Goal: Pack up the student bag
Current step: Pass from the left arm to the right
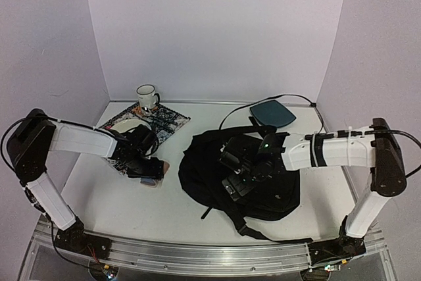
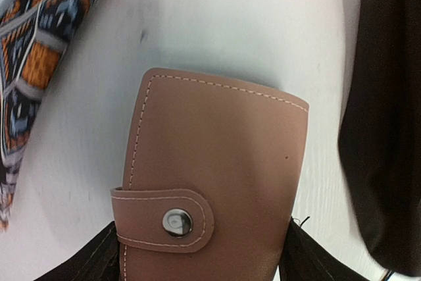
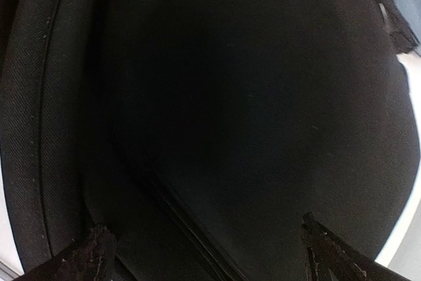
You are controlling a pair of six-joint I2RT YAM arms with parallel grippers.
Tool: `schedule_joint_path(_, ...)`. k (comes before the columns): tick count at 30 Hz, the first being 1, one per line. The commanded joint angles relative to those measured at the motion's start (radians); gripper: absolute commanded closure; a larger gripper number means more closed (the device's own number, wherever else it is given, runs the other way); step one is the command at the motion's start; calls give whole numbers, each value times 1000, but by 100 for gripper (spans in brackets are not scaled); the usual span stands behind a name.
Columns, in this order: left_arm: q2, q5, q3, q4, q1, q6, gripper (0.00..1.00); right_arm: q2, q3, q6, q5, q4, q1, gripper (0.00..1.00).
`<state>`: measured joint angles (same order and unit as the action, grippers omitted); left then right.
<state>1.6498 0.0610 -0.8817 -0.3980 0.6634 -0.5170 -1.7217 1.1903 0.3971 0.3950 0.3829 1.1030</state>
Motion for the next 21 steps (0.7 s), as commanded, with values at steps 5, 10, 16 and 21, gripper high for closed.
schedule_joint_path(5,-165,-8,114,12,25,-76,21,-219,169,-99,-28,-12,-41,2)
schedule_joint_path(10,-229,-19,126,19,25,-85,21,-366,324,-91,13,-33,-127,2)
schedule_joint_path(16,-283,-44,137,37,27,-106,20,-438,520,-105,-5,-51,-156,2)
schedule_joint_path(21,-342,-75,148,72,33,-155,20,-306,461,-36,-102,-94,-152,2)
